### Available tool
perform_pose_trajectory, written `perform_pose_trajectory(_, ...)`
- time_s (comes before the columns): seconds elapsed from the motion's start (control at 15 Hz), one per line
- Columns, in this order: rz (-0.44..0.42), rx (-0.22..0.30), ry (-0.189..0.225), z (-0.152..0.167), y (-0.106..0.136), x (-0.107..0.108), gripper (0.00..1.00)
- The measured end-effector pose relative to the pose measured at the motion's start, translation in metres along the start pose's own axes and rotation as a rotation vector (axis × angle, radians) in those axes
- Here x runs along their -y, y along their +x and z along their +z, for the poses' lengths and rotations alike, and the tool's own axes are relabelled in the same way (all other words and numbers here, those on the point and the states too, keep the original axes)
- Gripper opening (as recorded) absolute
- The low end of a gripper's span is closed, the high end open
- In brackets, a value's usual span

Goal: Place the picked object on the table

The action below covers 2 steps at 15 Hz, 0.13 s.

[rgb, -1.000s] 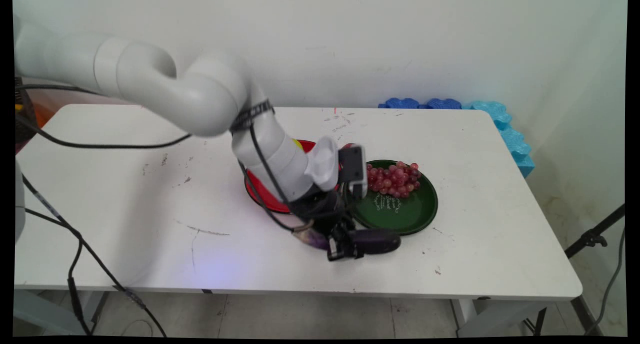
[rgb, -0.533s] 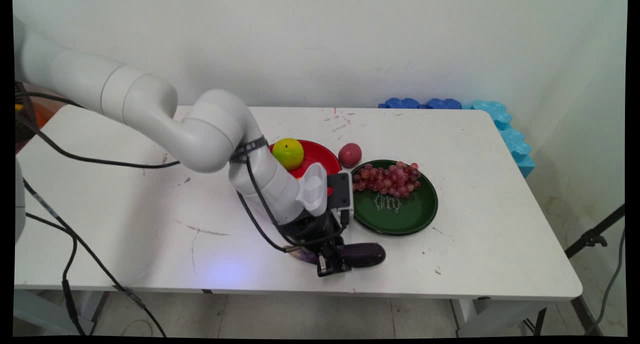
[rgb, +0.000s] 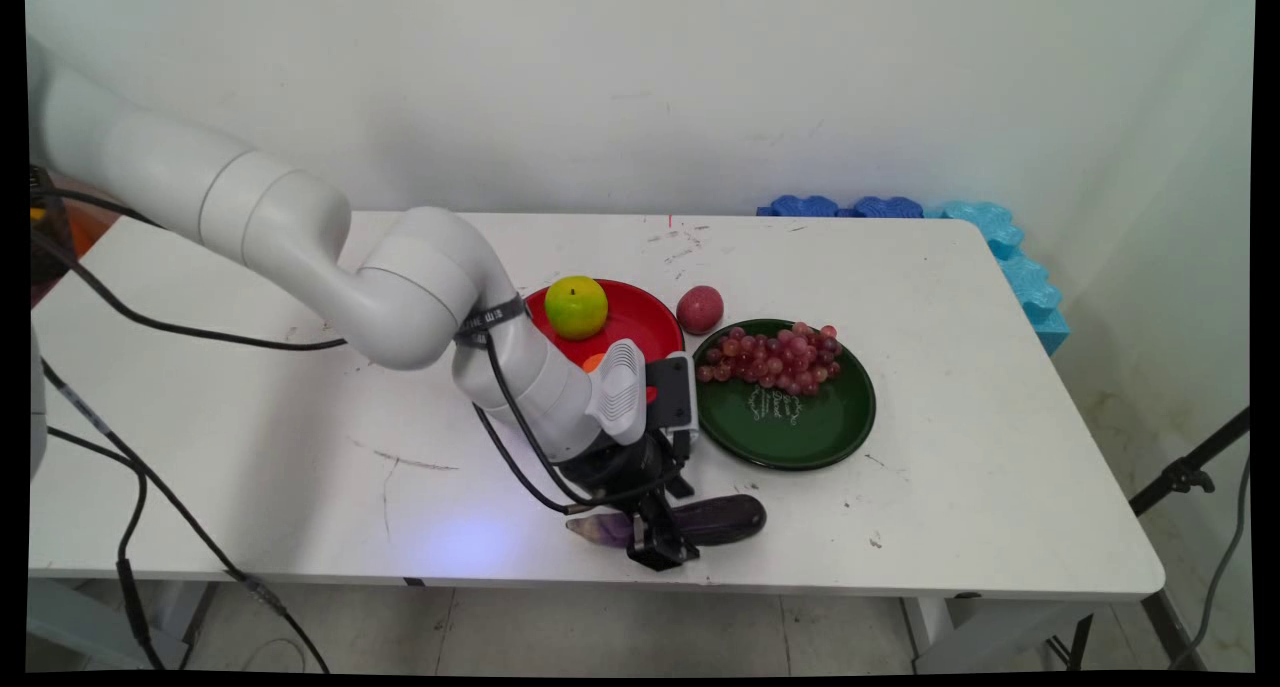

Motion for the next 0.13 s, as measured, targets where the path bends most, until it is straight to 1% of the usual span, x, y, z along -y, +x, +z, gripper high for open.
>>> perform_pose_trajectory(0.13,-0.008,-0.009,0.003,-0.0028,-0.0008,0.0005,1.00)
